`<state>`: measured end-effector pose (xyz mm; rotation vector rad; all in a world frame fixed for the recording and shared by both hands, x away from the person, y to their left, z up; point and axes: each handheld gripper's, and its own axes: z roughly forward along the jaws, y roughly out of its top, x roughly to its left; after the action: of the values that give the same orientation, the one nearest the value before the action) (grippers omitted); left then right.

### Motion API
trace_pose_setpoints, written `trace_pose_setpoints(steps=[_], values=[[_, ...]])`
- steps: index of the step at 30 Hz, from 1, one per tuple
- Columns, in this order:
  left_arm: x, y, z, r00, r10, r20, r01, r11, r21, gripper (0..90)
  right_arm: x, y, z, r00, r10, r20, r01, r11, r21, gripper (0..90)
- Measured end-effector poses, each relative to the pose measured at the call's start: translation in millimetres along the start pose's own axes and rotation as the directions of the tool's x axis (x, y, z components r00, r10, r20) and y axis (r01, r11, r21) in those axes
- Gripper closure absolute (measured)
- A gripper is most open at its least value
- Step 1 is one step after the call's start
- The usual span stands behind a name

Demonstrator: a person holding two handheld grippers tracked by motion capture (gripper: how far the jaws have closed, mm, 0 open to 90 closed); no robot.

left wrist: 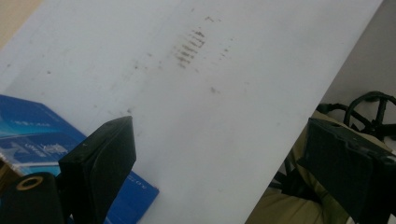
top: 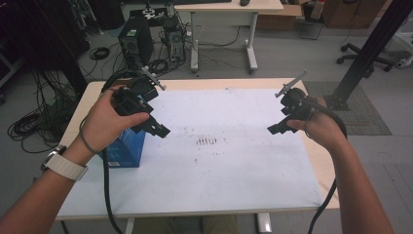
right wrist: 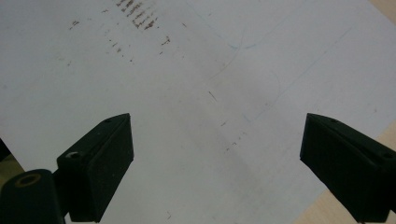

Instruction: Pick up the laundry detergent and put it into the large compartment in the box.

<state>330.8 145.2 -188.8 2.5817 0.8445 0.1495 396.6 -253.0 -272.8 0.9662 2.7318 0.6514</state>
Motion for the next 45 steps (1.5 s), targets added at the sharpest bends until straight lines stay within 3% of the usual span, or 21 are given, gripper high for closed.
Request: trace_pose_setpoints(steps=[9, 18, 45], values=[[-8.0, 1.4, 2.8, 0.9986, 0.05, 0.021, -0.05, 0.9988, -0.003, 10.3, 0.6, 0.2, 1.0, 1.0, 0.001, -0.001, -0.001, 1.0, 0.001, 9.8], [-12.2, 0.3, 3.3, 0.9974, 0.07, 0.018, -0.07, 0.9975, -0.004, 10.3, 1.5, 2.2, 1.1, 1.0, -0.001, 0.0, 0.001, 1.0, 0.003, 9.8], [-14.2, 0.7, 6.1, 0.998, 0.062, 0.01, -0.062, 0.9981, 0.003, 10.4, 2.6, 2.7, 3.8, 0.9999, -0.01, -0.006, 0.01, 1.0, -0.003, 9.8]])
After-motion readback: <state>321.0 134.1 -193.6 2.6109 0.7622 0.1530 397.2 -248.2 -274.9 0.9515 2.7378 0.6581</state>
